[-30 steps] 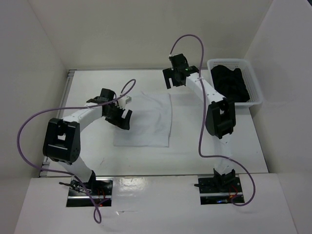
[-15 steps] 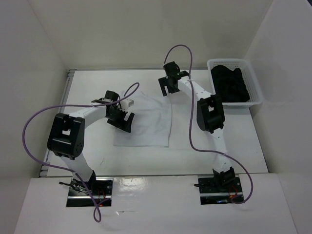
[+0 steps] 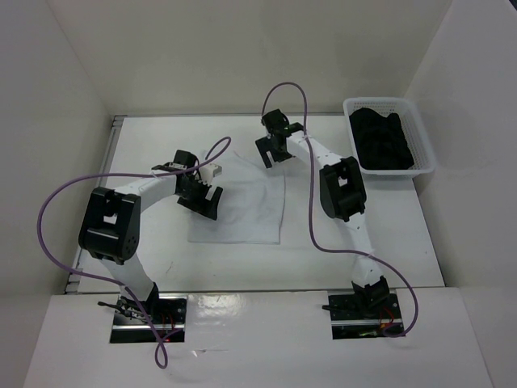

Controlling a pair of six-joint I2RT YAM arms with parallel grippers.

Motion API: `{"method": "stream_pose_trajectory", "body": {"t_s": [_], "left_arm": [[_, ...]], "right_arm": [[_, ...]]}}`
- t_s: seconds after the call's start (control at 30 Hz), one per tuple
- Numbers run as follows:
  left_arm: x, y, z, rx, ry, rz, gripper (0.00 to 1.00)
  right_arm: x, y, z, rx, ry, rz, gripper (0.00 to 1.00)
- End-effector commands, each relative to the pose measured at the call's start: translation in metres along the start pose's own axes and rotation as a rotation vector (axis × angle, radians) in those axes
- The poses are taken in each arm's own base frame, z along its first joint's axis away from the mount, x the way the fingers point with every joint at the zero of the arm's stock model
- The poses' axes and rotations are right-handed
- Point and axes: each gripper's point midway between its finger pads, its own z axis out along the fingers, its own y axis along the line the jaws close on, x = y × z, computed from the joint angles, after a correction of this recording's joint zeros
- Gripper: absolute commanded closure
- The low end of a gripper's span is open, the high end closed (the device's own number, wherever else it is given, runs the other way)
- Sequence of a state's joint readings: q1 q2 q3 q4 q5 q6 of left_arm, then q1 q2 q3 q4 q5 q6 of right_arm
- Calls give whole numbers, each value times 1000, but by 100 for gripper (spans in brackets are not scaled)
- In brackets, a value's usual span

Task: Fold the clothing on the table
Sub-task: Flatten the skirt out

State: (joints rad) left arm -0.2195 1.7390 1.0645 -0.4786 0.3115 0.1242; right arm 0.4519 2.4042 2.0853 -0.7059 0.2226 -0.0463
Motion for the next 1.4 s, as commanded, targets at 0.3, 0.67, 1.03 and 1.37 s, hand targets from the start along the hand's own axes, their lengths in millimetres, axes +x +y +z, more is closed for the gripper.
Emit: {"method": "stream_pose_trajectory", "body": {"t_s": [0.3,0.67,1.03,1.37], "left_arm": [[5,-2,3,7,29,-17,2],[11,-4,4,19,44,-23,2],[-20,-12,-31,13,-39,17,2],[-95,56,-147,-129,-418,-111,1]], "right_arm": [[-3,-41,13,190,-34,-32,2],[-14,-86,24,292,-50,13,2],[-99,-79,-74,125,-232,95,2],[-78,-45,-152,-74,-289,5,8]]}}
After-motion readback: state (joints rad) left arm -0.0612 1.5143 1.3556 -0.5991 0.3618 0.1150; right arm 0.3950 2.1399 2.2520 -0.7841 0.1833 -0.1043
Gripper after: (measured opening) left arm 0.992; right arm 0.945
